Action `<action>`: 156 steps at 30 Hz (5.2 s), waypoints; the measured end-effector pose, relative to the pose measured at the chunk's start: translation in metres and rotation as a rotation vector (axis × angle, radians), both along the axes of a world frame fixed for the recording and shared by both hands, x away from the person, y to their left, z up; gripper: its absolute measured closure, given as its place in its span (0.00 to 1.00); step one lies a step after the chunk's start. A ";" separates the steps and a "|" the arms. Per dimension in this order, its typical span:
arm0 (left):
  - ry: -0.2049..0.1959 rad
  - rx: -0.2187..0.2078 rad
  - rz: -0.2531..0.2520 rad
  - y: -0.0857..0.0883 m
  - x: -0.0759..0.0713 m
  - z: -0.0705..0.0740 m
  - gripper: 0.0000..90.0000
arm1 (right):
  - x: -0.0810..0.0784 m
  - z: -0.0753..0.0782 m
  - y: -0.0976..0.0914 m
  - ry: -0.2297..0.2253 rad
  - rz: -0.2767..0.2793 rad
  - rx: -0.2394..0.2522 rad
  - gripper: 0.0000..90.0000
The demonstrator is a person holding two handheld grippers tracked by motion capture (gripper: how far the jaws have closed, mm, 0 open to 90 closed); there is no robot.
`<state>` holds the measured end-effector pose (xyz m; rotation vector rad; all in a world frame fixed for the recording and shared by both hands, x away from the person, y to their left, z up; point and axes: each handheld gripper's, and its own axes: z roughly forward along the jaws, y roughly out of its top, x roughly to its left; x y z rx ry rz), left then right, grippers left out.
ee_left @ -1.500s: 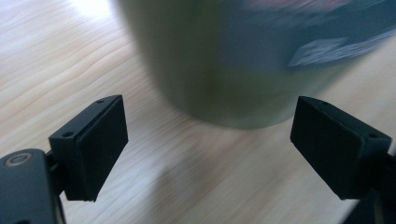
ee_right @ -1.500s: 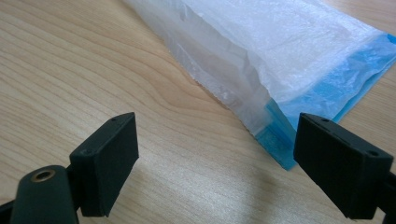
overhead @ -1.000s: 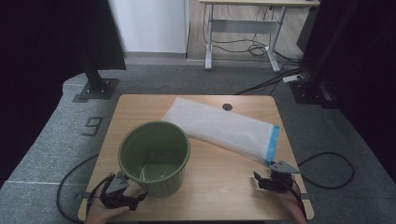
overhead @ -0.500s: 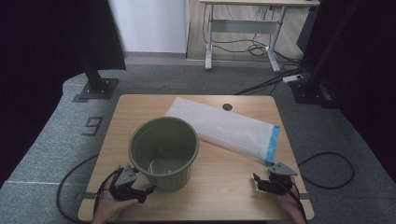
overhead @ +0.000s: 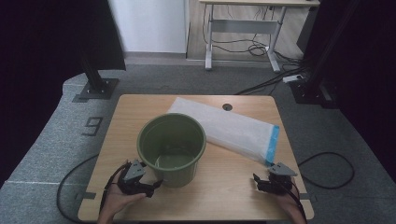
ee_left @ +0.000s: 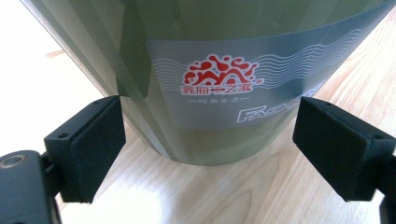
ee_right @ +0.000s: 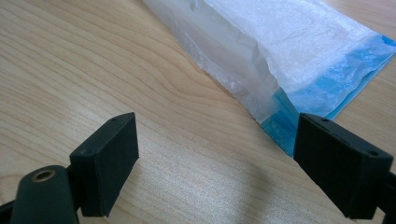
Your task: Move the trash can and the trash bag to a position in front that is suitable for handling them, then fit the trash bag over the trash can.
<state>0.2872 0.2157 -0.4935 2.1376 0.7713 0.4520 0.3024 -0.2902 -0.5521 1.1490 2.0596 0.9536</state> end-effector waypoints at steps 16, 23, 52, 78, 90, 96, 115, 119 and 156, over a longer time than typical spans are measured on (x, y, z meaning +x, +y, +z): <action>-0.008 0.026 -0.038 -0.032 0.025 0.006 0.13 | 0.002 0.000 -0.001 0.022 -0.012 0.006 0.16; 0.005 0.027 -0.048 -0.049 0.038 0.005 0.13 | 0.005 -0.001 -0.001 0.044 -0.014 0.017 0.17; -0.010 0.049 0.059 -0.036 0.022 0.002 0.14 | 0.003 -0.001 0.003 0.037 0.008 -0.026 0.16; 0.033 0.082 0.088 -0.007 0.025 -0.011 0.14 | 0.032 0.015 0.029 -0.008 0.005 -0.010 0.19; 0.050 0.083 0.085 -0.006 0.031 -0.015 0.14 | 0.093 0.021 0.057 0.020 0.062 -0.021 0.25; 0.051 0.082 0.091 -0.005 0.029 -0.015 0.15 | 0.104 0.011 0.066 0.060 0.085 -0.039 0.34; 0.052 0.068 0.096 0.000 0.027 -0.012 0.15 | 0.104 0.006 0.037 0.167 -0.007 0.042 0.98; 0.052 0.062 0.104 0.002 0.026 -0.011 0.16 | 0.091 0.006 0.030 0.166 -0.007 0.043 0.99; 0.063 0.047 0.111 0.007 0.026 -0.011 0.16 | 0.018 0.019 0.033 0.119 0.003 0.075 0.53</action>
